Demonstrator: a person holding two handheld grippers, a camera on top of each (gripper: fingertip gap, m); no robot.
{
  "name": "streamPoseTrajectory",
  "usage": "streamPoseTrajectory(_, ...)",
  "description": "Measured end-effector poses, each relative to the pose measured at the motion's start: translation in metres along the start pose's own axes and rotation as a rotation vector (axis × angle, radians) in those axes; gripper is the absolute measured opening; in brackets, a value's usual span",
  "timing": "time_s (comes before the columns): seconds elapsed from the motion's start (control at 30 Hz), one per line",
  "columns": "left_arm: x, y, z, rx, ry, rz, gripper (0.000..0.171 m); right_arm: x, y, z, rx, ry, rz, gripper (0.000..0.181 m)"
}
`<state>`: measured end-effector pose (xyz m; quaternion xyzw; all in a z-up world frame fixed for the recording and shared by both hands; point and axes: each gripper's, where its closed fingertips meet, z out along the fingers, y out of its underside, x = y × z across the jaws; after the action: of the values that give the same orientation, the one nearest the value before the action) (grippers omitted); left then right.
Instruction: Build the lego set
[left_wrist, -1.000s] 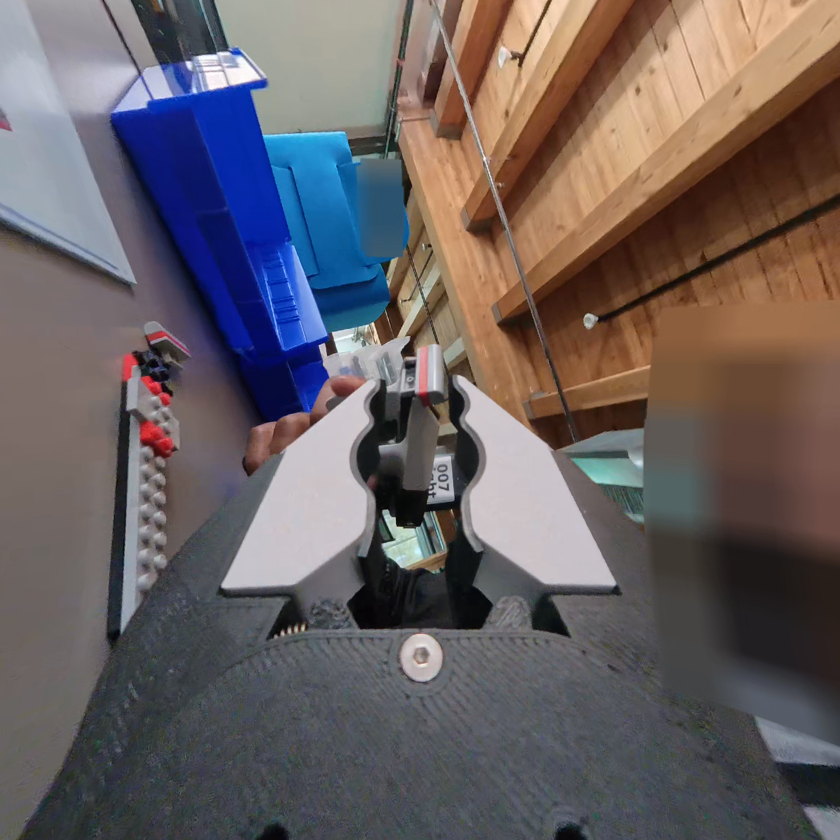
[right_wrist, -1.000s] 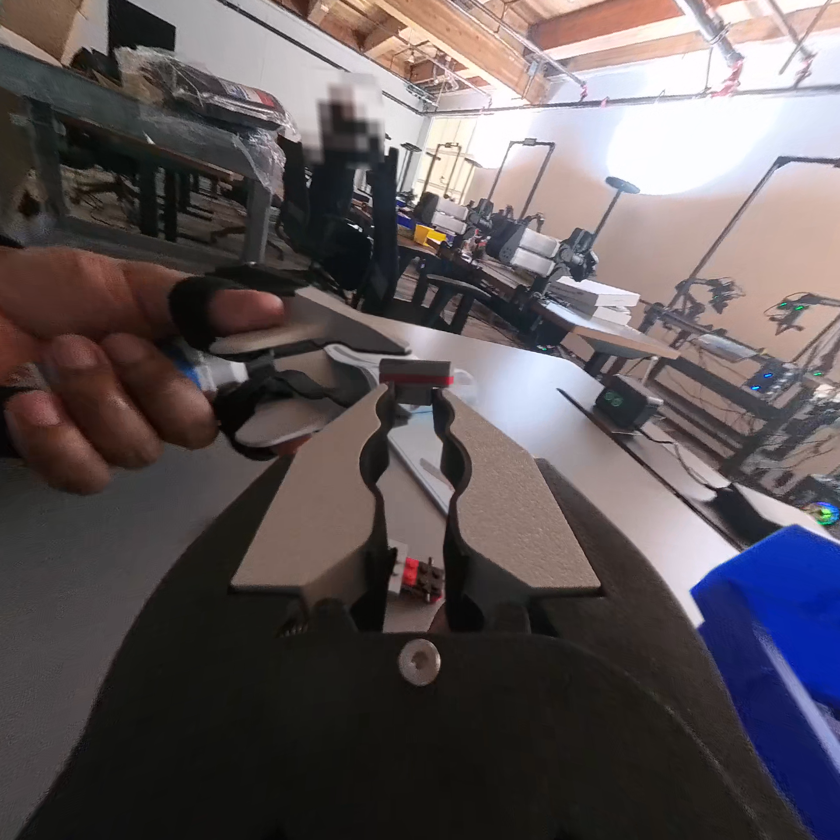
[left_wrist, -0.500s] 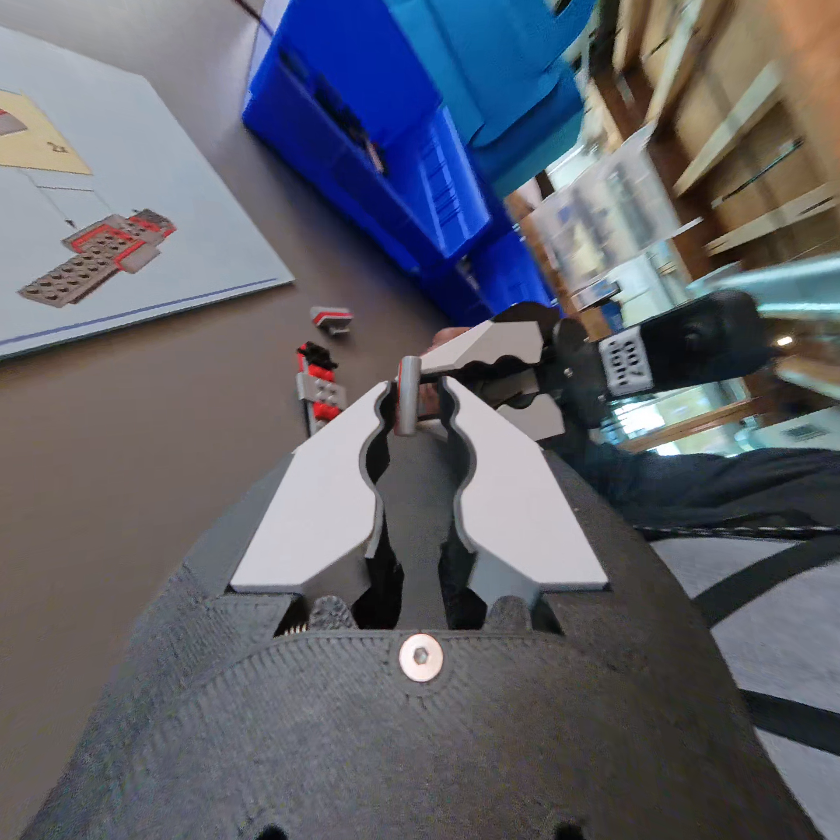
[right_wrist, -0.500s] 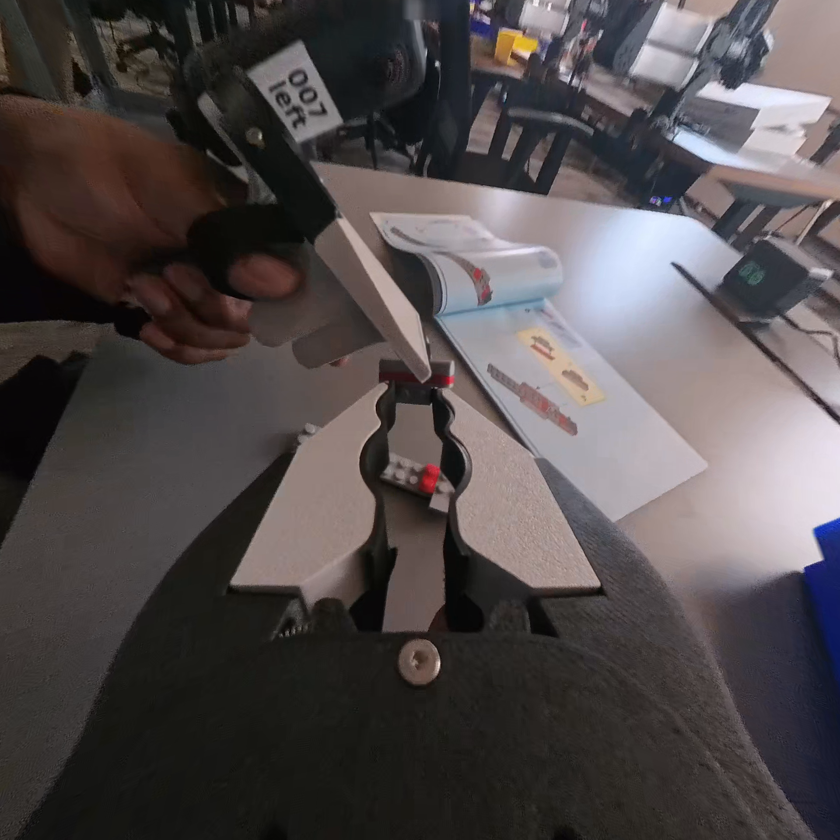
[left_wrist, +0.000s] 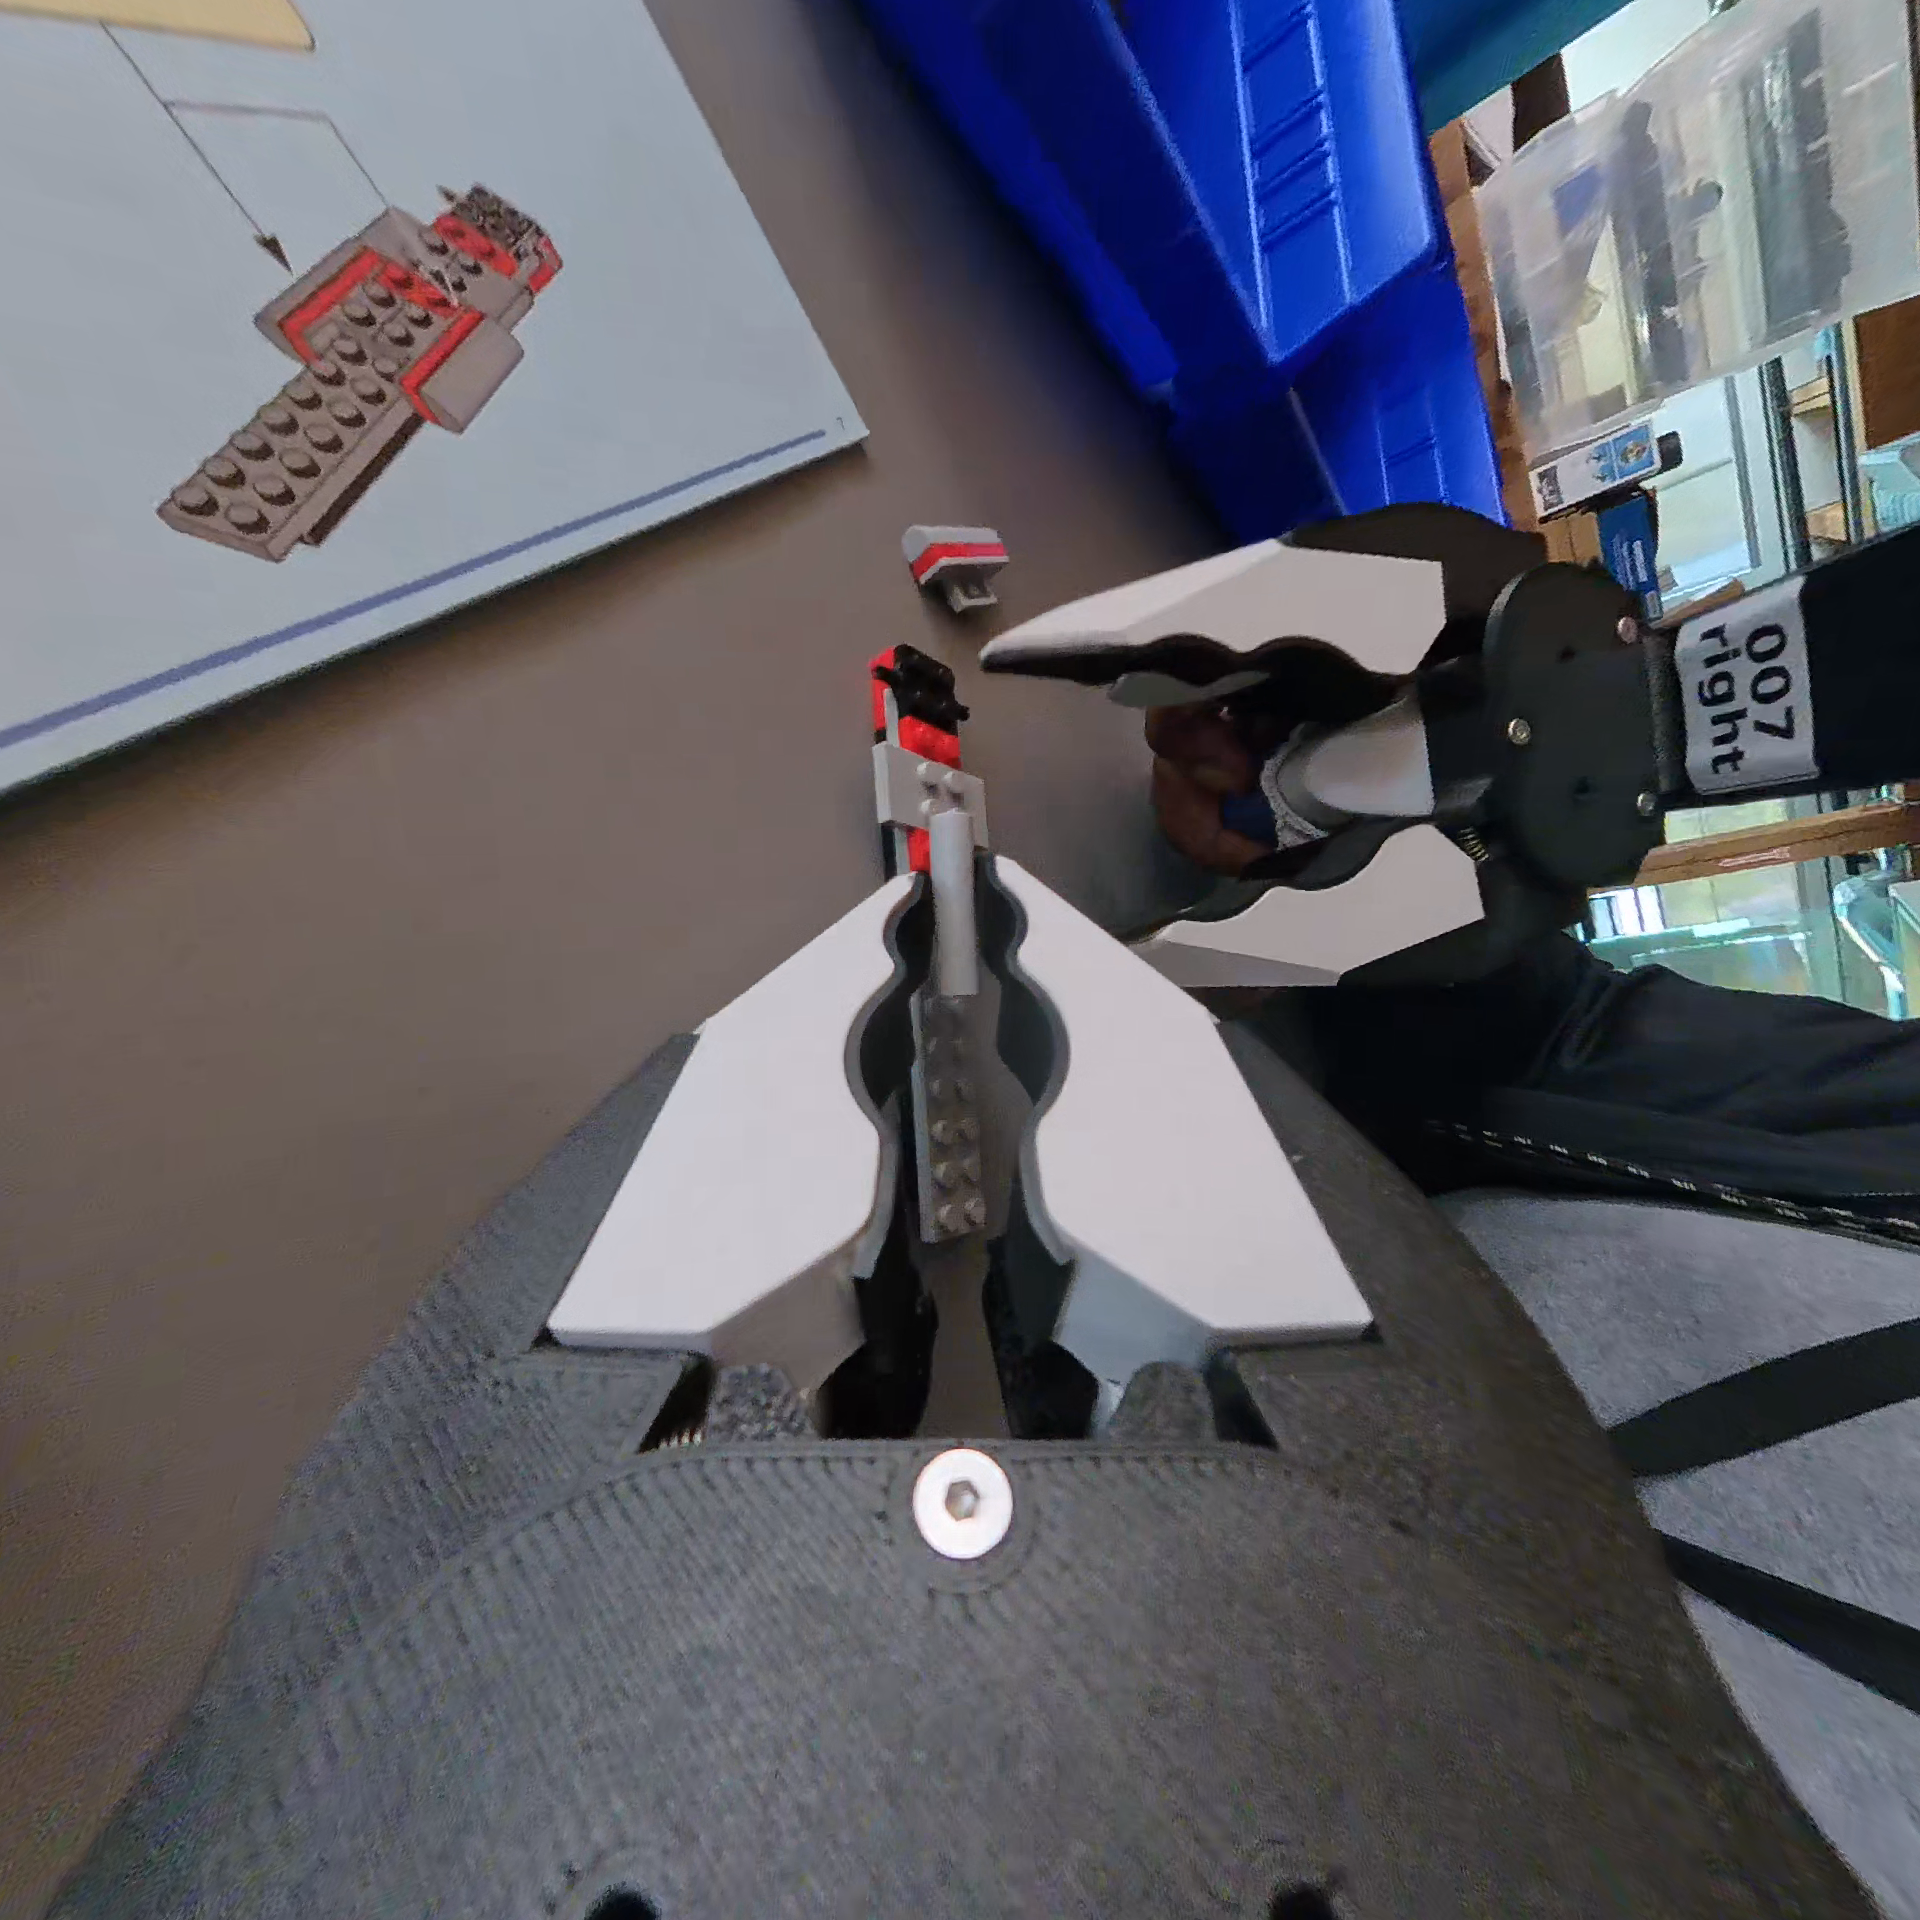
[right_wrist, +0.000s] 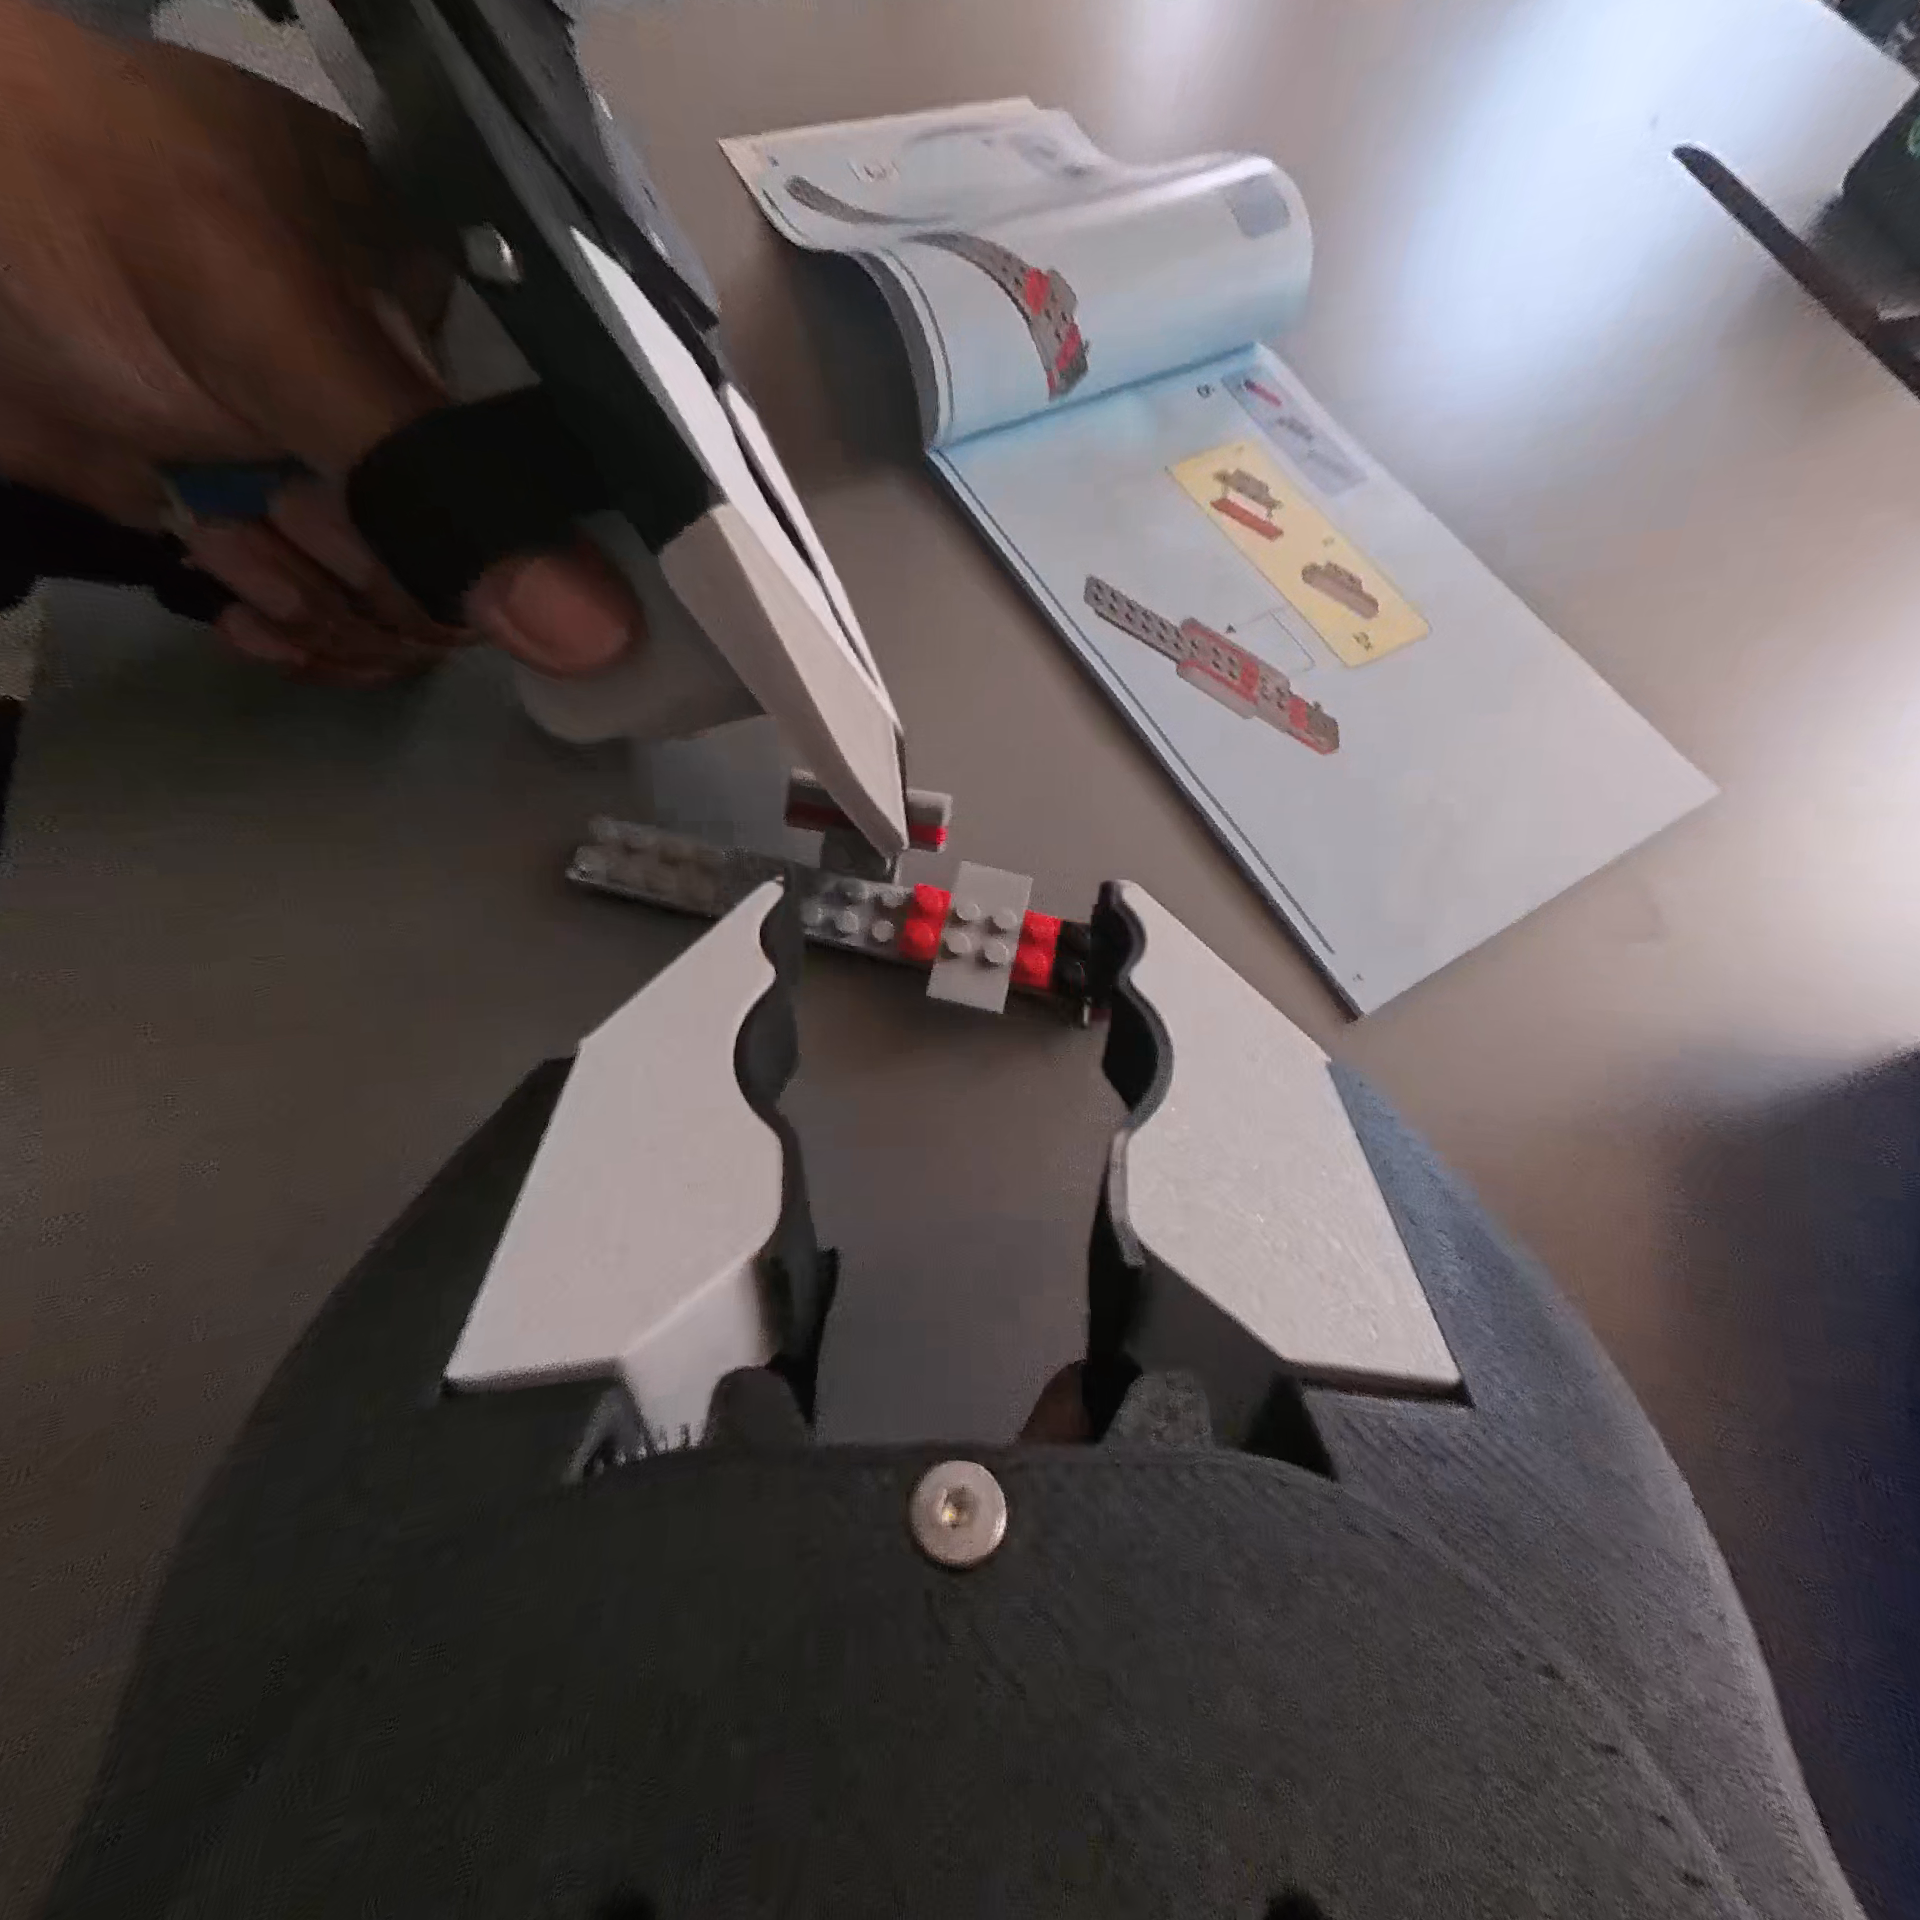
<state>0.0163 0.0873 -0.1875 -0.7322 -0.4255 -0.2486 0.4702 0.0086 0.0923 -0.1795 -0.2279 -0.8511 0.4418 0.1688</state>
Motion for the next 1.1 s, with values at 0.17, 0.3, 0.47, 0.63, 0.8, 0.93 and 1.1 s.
streamPoseTrajectory(0.17, -0.004, 0.002, 0.003, -0.041, 0.04, -0.089, 0.007, 0.002, 0.013, 0.004, -0.084, -0.004, 0.003, 0.065)
streamPoseTrajectory(0.3, -0.004, 0.003, 0.005, -0.069, 0.052, -0.108, 0.007, 0.002, 0.016, 0.006, -0.109, -0.011, 0.021, 0.064)
streamPoseTrajectory(0.47, -0.006, 0.005, 0.007, -0.081, 0.006, -0.082, 0.01, 0.0, 0.019, 0.003, -0.119, -0.022, 0.026, 0.062)
streamPoseTrajectory(0.63, -0.007, 0.004, 0.008, -0.072, -0.02, -0.058, 0.01, -0.001, 0.017, -0.004, -0.086, -0.062, 0.008, 0.063)
streamPoseTrajectory(0.8, -0.007, 0.003, 0.009, -0.074, -0.049, -0.017, 0.01, 0.007, 0.025, -0.006, -0.1, -0.078, -0.122, 0.065)
streamPoseTrajectory(0.93, -0.008, 0.003, 0.009, -0.078, -0.071, 0.015, 0.011, 0.007, 0.023, -0.004, -0.086, -0.124, -0.213, 0.067)
streamPoseTrajectory(1.1, -0.008, 0.003, 0.009, -0.081, -0.086, 0.038, 0.011, 0.006, 0.02, -0.003, -0.075, -0.239, -0.29, 0.067)
